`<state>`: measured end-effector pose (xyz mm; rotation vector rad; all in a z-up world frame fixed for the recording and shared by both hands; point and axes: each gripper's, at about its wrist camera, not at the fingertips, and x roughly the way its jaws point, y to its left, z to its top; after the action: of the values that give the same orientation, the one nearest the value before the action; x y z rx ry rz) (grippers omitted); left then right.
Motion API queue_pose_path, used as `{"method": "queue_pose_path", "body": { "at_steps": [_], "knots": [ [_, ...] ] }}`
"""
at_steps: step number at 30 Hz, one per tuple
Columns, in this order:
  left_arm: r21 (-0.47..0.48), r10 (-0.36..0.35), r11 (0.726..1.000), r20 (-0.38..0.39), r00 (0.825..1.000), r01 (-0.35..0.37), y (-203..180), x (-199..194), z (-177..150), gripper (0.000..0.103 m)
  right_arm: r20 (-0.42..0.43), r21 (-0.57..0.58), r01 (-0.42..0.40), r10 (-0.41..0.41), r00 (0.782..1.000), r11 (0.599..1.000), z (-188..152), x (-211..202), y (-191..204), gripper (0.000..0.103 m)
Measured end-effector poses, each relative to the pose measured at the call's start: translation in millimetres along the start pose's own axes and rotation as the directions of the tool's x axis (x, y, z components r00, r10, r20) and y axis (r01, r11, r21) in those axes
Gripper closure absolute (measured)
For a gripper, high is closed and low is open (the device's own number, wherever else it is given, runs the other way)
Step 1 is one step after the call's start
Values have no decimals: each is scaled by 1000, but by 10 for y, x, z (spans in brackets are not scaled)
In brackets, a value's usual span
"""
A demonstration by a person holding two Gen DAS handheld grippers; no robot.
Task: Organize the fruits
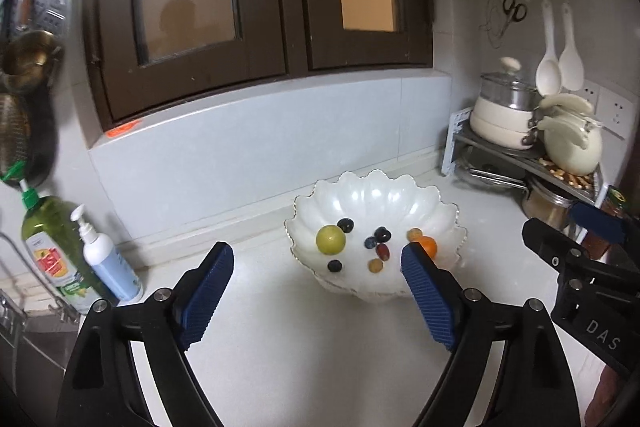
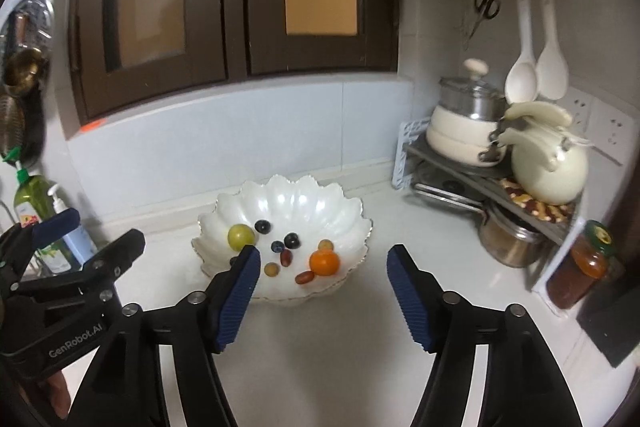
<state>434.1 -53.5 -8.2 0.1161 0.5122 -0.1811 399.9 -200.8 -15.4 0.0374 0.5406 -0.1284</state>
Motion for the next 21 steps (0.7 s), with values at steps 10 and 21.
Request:
{"method": "queue_pose_path", "body": {
  "at_steps": [10,21],
  "knots": [
    [-25,73,997,102,992,-71,-110,-1057,-464,4,65,-16,-26,27,997,1000,-436,-920,-145,31],
    [-49,105,994,163,981,-99,-287,-2157,-918,2,156,-55,3,5,988,999,-888,-2058,-289,21]
  ]
}}
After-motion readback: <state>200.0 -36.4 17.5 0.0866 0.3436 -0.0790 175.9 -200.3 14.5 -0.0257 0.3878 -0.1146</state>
